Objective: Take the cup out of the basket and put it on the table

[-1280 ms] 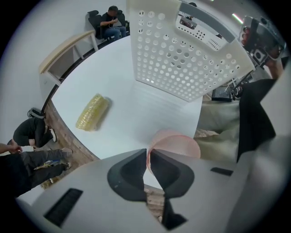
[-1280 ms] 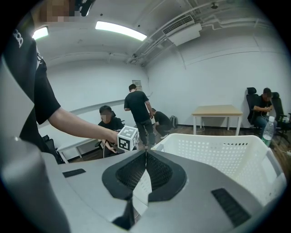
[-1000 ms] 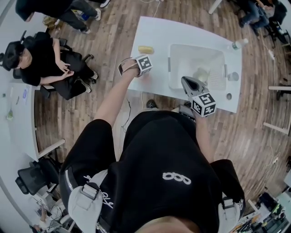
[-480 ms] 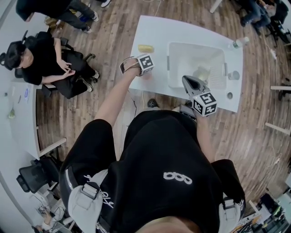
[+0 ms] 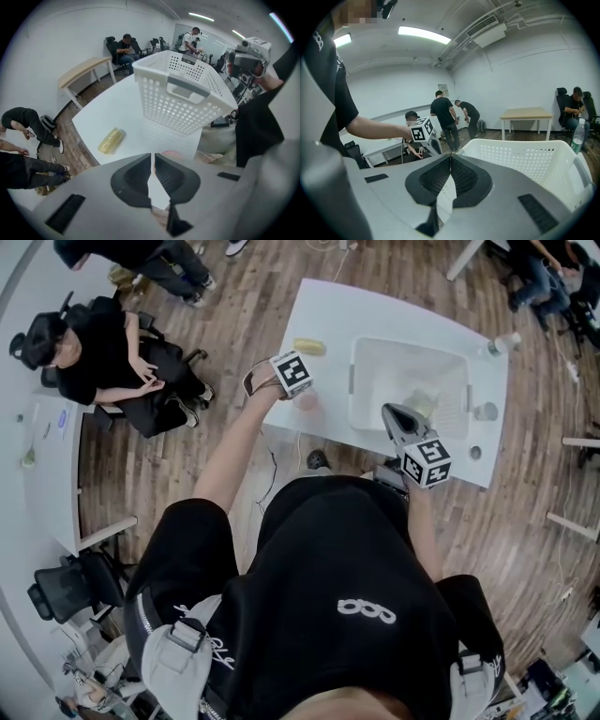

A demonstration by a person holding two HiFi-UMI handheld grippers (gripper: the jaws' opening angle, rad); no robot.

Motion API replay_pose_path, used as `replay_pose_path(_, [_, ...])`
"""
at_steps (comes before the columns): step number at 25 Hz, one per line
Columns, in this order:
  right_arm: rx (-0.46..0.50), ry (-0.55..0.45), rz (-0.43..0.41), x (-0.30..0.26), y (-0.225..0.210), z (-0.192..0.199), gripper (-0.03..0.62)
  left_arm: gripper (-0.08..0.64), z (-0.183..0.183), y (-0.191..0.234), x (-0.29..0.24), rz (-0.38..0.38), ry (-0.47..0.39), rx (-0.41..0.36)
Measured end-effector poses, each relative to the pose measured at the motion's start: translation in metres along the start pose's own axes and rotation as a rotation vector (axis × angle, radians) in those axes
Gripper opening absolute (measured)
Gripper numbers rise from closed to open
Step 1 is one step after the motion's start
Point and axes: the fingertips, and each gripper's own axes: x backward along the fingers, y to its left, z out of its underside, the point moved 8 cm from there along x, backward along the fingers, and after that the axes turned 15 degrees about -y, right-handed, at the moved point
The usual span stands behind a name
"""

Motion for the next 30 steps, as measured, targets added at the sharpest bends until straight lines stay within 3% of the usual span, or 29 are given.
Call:
replay_pose_path(3, [0.007, -0.002, -0.023, -0.001, -0.007, -0.006, 0.025, 0.021, -0.009, 0.000, 0.026, -0.055, -0.091, 0.037])
replay_pose_path(5, [0.015, -0.004, -0.041, -0.003, -0.013, -0.011, 0.025, 0.021, -0.017, 0.002, 0.047, -0.096, -0.200, 0.069])
replay_pose_path(10, [0.026, 0.009, -0.081, -0.001, -0.028, -0.019, 0.025, 0.011, -0.016, -0.018, 0.090, -0.161, -0.507, 0.297])
replay_pose_path(14, [0.029, -0.002, -0.111, 0.003, -0.040, -0.032, 0.025, 0.009, -0.024, -0.049, 0.113, -0.187, -0.773, 0.419])
replay_pose_path(17, [0.034, -0.015, -0.135, 0.003, -0.049, -0.042, 0.025, 0.009, -0.037, -0.069, 0.124, -0.190, -0.970, 0.466])
replay_pose_path(20, [0.038, -0.025, -0.156, 0.008, -0.058, -0.050, 0.025, 0.008, -0.057, -0.089, 0.129, -0.197, -1.122, 0.463])
replay_pose_path(24, [0.029, -0.040, -0.170, 0.019, -0.071, -0.057, 0.025, 0.008, -0.087, -0.109, 0.130, -0.200, -1.224, 0.400])
replay_pose_path(27, [0.015, -0.056, -0.171, 0.028, -0.077, -0.061, 0.025, 0.008, -0.104, -0.122, 0.126, -0.194, -1.190, 0.346])
replay_pose_path(30, [-0.004, -0.066, -0.173, 0.039, -0.088, -0.064, 0.025, 0.008, -0.123, -0.133, 0.118, -0.174, -1.208, 0.346])
